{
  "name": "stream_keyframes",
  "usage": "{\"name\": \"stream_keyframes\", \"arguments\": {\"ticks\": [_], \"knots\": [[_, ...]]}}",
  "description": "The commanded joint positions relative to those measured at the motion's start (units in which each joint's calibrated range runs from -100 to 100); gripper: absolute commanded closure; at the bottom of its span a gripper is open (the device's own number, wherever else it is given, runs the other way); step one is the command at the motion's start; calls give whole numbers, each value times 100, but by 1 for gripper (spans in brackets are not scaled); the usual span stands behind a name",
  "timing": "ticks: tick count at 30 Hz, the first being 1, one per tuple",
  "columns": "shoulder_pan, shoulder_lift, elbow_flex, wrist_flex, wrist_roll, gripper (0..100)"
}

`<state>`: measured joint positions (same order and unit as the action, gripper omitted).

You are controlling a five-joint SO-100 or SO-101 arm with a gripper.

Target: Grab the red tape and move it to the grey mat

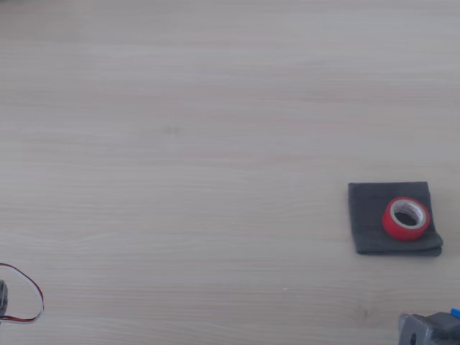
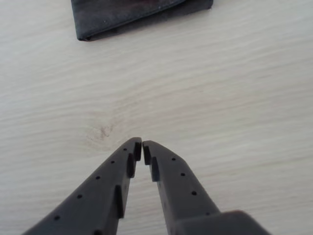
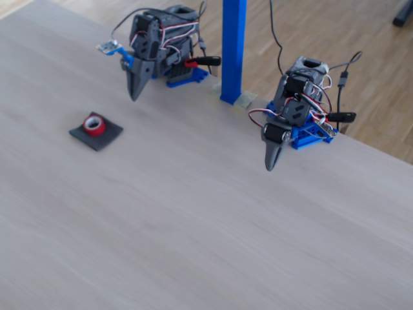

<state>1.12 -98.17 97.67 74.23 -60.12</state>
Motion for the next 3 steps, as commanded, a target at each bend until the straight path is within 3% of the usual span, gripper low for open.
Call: {"name": "stream_keyframes", "arguments": {"ticks": [1, 3], "knots": [[33, -42, 151, 58, 0, 97], [33, -42, 151, 58, 0, 97]]}}
